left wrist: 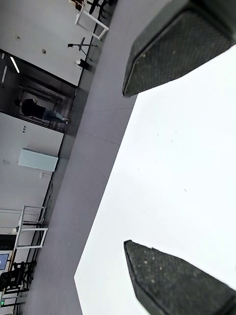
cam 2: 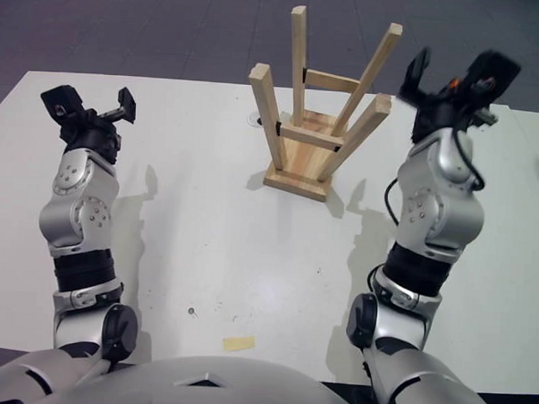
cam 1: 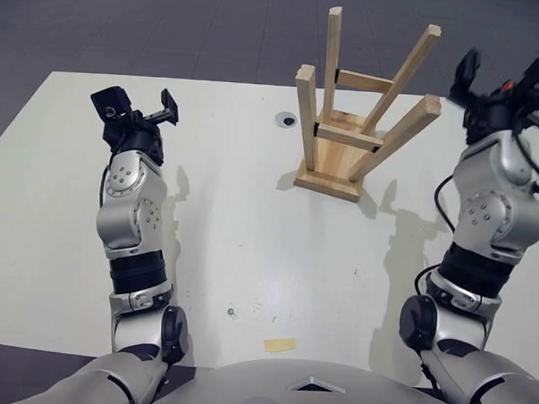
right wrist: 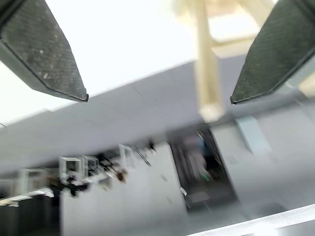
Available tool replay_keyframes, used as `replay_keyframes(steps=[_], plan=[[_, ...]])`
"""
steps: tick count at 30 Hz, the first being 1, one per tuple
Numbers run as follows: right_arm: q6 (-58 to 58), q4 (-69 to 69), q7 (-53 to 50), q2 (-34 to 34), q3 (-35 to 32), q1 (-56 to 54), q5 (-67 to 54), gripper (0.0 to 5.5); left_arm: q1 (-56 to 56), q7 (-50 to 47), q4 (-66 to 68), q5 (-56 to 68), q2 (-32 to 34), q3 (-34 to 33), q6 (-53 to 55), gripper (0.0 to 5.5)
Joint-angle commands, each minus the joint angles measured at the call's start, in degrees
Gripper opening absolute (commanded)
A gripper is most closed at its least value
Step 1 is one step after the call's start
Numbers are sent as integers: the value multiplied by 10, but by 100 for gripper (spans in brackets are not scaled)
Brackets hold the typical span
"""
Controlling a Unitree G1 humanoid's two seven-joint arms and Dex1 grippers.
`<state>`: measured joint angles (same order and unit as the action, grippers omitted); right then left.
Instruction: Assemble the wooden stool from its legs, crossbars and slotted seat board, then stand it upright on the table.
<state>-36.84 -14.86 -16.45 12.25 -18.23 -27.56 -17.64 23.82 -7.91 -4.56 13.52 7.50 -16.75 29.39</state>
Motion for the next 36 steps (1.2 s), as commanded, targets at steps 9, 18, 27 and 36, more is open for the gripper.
replay_keyframes(steps=[9, 18, 27, 36], plan=[[-36, -131, 120, -15, -59, 7, -224, 538, 8, 43, -17, -7, -45, 103, 34, 540], [-125, -190, 118, -24, 33, 114, -298, 538, 3, 43, -31, -6, -45, 95, 46, 540], [-115, -156, 106, -12, 51, 133, -251, 473, 0, 38, -33, -6, -53, 94, 49, 540], [-106, -133, 120, -29, 47, 129, -253, 331, 6, 36, -28, -6, -53, 87, 47, 540]])
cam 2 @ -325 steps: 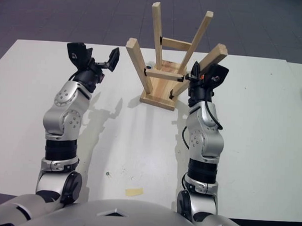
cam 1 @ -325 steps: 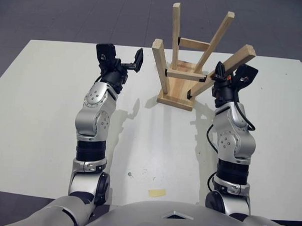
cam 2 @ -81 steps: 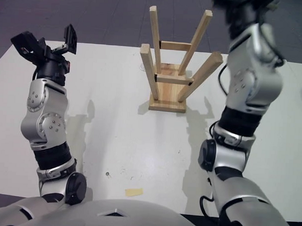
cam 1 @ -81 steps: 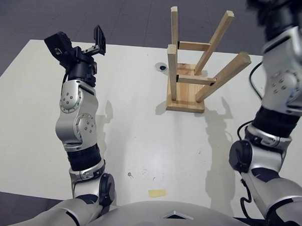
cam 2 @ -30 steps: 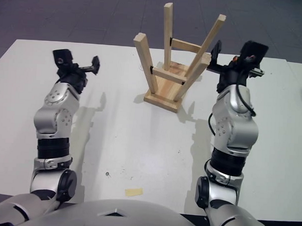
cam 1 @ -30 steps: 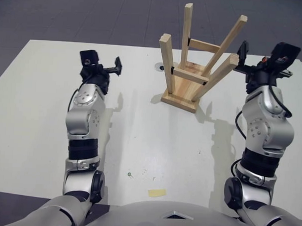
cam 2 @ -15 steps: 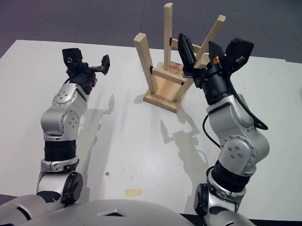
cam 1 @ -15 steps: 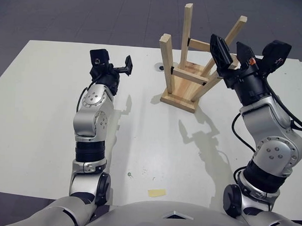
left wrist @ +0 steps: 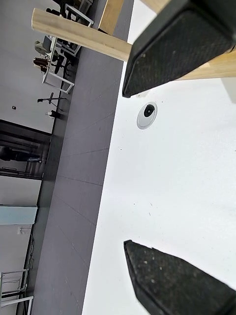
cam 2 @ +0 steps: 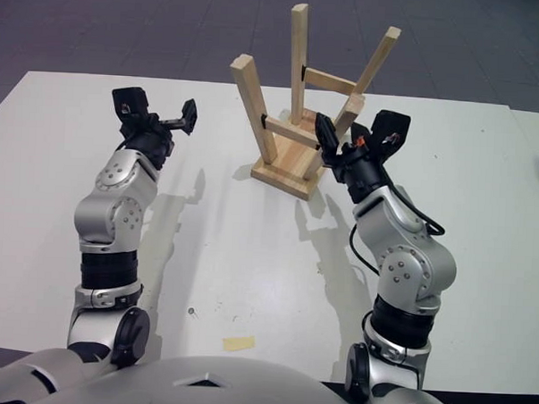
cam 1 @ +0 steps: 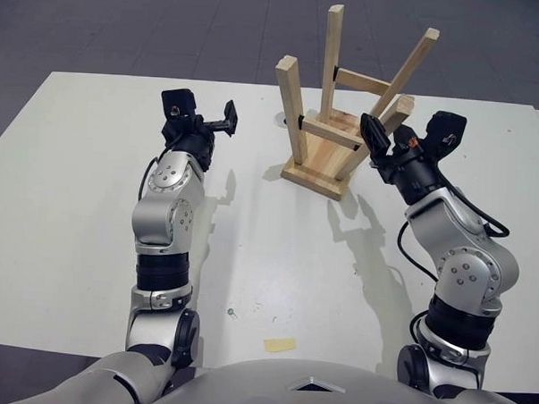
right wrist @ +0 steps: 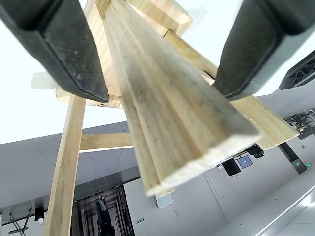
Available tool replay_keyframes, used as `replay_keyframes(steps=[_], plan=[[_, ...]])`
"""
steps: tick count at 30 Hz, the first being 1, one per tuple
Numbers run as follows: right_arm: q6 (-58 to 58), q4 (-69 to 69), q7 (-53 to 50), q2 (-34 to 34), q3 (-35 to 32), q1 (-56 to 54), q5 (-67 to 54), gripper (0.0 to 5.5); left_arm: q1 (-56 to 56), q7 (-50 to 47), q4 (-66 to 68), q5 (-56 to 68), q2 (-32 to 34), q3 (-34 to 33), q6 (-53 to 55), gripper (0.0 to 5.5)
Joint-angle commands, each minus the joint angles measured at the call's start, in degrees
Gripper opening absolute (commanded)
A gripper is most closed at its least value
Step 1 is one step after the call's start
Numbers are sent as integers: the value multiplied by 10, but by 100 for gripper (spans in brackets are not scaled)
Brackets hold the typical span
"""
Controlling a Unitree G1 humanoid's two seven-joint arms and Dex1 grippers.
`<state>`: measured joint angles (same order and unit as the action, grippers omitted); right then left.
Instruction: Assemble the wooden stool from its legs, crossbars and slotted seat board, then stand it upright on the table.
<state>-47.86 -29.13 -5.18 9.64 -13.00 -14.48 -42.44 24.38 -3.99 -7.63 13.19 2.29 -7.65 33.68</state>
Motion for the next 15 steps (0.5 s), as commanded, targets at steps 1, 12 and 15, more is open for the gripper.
replay_keyframes(steps=[1, 12, 15], plan=[[6, 12, 10, -4, -7, -4, -8, 315, 1, -3, 3, -2, -1, -4, 3, 540], [7, 32, 47, 10, -4, -14, -18, 183, 5, -4, 7, -4, 0, -8, 1, 540], [-8, 38, 86, 39, -6, -14, -33, 180, 5, -5, 5, -4, 0, -8, 2, 540]])
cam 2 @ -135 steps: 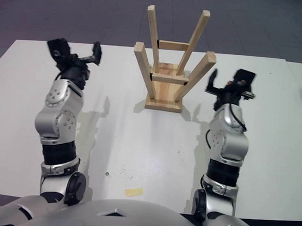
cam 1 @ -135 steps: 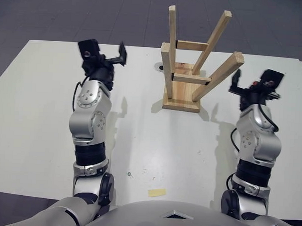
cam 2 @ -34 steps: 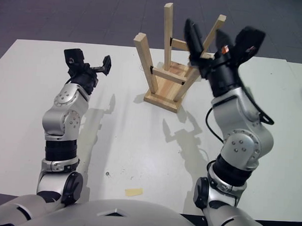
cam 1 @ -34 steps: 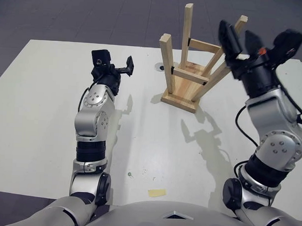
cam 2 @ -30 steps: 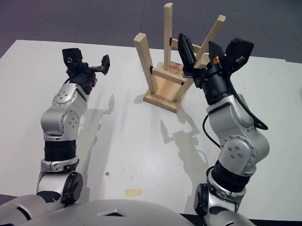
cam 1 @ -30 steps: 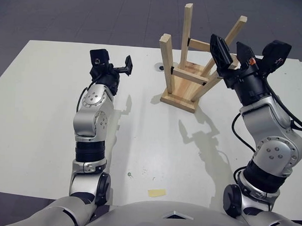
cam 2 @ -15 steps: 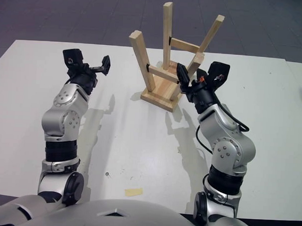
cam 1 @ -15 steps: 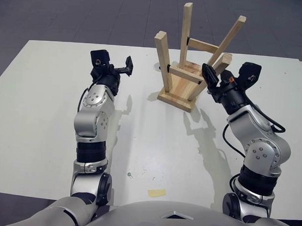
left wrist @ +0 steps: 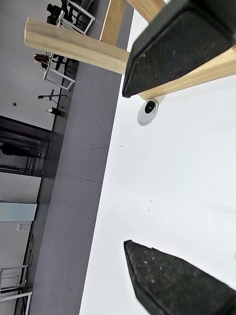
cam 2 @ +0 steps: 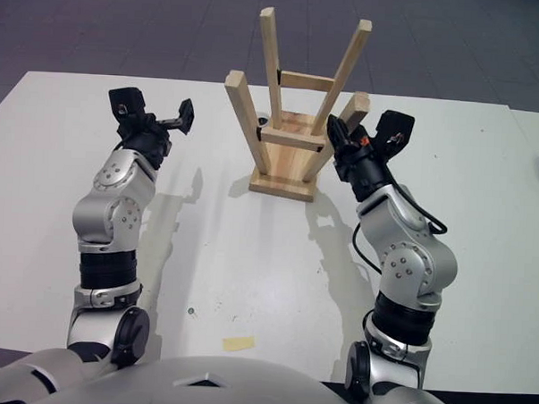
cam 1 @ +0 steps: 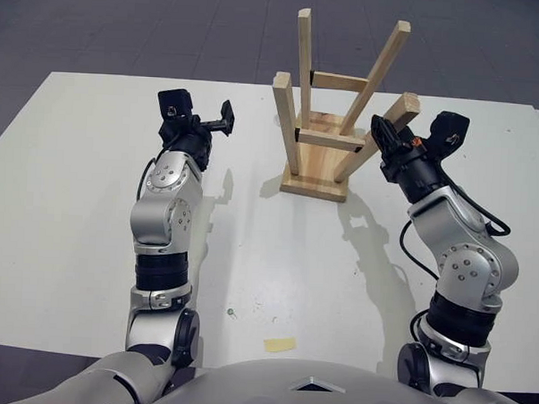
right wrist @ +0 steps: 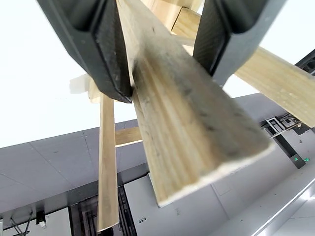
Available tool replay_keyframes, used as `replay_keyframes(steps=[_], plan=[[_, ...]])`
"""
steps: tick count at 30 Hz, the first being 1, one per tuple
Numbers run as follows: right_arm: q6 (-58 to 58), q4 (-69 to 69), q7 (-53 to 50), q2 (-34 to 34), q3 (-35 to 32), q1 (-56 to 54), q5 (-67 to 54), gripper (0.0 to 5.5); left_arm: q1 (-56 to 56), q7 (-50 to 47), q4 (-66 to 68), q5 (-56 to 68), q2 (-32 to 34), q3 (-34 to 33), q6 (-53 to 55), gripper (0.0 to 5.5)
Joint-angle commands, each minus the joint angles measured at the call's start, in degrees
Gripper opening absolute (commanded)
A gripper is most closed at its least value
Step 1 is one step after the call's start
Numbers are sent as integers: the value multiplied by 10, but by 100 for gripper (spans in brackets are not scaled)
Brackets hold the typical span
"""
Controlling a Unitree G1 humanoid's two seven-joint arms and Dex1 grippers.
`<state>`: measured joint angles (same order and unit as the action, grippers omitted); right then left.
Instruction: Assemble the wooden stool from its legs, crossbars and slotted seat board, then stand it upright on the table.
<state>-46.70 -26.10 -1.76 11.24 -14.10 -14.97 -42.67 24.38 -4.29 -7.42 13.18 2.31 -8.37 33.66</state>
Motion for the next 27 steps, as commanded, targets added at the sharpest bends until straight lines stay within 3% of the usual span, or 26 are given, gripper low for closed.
replay_keyframes(steps=[1, 10, 15, 23, 24, 27], plan=[[-27, 7, 69, 38, 5, -9, -36, 180, 5, -3, 0, -4, 0, -2, 4, 540], [-119, -9, 243, 211, -11, -11, -114, 160, -17, -28, -51, -3, -7, -14, 18, 540], [-146, -16, 287, 272, -18, 4, -129, 118, -27, -42, -98, -1, -17, -6, 39, 540], [-135, -16, 343, 321, -4, 2, -122, 113, -49, -60, -123, -2, -33, -11, 46, 540], [-132, -14, 349, 323, -3, 0, -122, 149, -49, -61, -120, -2, -34, -12, 44, 540], [-117, -1, 377, 331, -4, -4, -118, 190, -48, -60, -113, -4, -35, -13, 38, 540]])
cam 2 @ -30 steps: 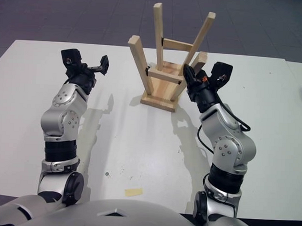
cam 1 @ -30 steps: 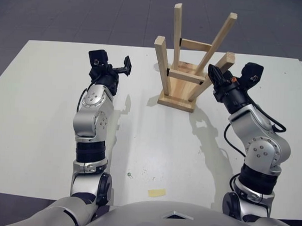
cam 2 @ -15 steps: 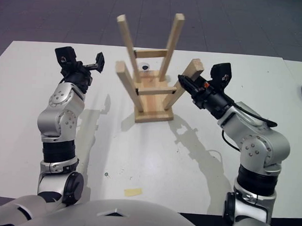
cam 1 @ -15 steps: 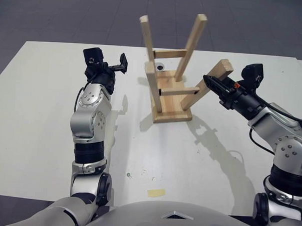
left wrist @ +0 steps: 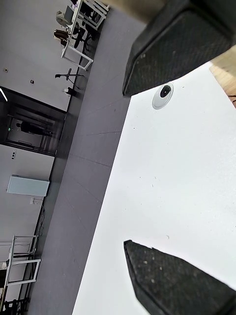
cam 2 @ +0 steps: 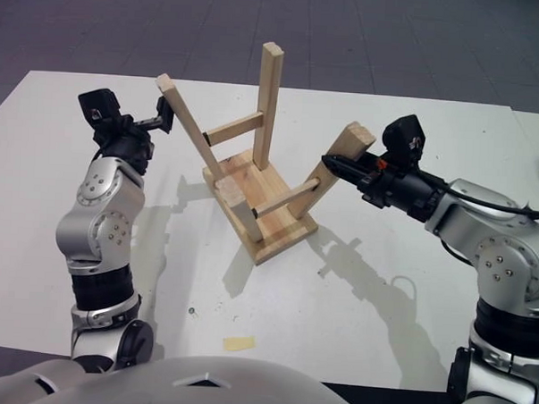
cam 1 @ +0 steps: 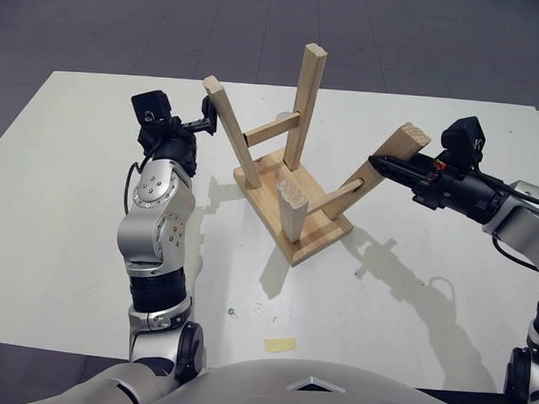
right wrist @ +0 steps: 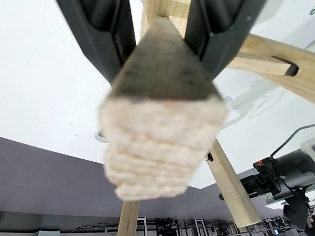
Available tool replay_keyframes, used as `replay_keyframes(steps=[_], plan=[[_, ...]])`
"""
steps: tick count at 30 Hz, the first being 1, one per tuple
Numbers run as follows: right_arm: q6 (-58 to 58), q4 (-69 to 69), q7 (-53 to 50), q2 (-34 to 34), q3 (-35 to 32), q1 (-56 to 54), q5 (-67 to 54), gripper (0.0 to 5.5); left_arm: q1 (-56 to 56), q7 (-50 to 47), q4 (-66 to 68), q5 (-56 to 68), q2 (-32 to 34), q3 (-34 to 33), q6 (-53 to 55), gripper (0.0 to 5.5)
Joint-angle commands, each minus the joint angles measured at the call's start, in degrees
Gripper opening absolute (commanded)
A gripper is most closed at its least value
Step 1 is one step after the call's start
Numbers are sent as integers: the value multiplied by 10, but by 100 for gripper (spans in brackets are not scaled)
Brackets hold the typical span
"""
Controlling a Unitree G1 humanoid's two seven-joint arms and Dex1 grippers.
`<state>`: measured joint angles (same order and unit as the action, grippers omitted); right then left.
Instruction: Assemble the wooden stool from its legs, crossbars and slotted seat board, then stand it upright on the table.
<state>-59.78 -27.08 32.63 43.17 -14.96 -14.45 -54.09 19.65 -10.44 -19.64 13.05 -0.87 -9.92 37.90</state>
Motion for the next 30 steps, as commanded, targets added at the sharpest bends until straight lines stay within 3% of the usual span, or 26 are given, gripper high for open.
replay_keyframes(steps=[1, 11, 21, 30], plan=[[19, 18, 42, 12, 4, -13, -1, 207, -1, 1, 12, -3, -4, 2, -7, 540], [24, 23, 84, -1, -8, -6, -43, 374, 16, 16, 57, -8, 3, 9, -32, 540], [38, -10, 58, -40, 2, 3, -98, 534, 93, 58, 183, -14, 28, 12, -85, 540], [55, -31, 11, -86, 24, 5, -117, 538, 182, 109, 351, -17, 36, 18, -163, 540]])
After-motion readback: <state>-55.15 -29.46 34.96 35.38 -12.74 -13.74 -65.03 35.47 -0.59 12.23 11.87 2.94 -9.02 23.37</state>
